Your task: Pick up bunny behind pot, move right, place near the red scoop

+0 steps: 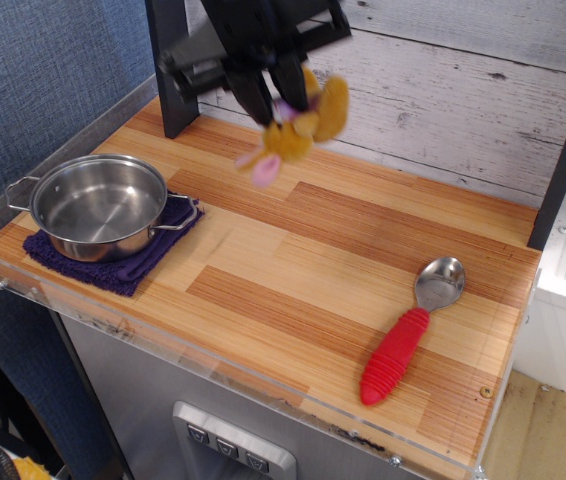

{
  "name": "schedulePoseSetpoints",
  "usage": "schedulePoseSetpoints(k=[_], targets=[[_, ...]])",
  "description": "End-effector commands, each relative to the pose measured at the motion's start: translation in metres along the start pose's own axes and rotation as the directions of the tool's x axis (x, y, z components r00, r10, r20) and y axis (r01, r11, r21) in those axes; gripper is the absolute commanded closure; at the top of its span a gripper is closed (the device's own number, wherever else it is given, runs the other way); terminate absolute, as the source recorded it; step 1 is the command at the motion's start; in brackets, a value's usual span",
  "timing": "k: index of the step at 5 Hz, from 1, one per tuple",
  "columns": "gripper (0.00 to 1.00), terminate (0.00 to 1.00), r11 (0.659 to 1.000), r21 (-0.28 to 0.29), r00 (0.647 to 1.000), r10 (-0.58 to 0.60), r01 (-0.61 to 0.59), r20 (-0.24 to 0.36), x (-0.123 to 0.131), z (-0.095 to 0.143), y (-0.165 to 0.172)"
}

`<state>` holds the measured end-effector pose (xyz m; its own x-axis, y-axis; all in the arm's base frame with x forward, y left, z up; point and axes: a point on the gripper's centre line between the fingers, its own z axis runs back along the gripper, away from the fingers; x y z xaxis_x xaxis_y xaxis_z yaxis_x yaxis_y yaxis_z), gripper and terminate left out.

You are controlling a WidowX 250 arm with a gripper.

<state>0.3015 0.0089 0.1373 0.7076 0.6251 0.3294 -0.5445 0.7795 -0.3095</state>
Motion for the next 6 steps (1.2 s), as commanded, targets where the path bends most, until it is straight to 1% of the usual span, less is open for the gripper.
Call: schedulePoseSetpoints(k=[1, 2, 3, 4, 5, 6], targets=[[1.00, 0.00, 0.999, 0.040, 1.000, 0.000, 0.001, -0.032, -0.012, -0.039, 0.006], [1.00, 0.00, 0.997, 0.073, 0.999, -0.004, 0.008, -0.048, -0.018, -0.060, 0.009], [1.00, 0.00, 0.996, 0.087, 0.997, -0.016, 0.023, -0.079, -0.029, -0.075, 0.010], [1.00, 0.00, 0.994, 0.100, 0.994, -0.030, 0.040, -0.102, -0.039, -0.084, 0.013], [1.00, 0.00, 0.993, 0.117, 0.996, 0.004, 0.007, -0.090, -0.042, -0.084, 0.017], [0.00, 0.00, 0.990, 0.140, 0.998, 0.028, -0.020, -0.056, -0.039, -0.075, 0.017]])
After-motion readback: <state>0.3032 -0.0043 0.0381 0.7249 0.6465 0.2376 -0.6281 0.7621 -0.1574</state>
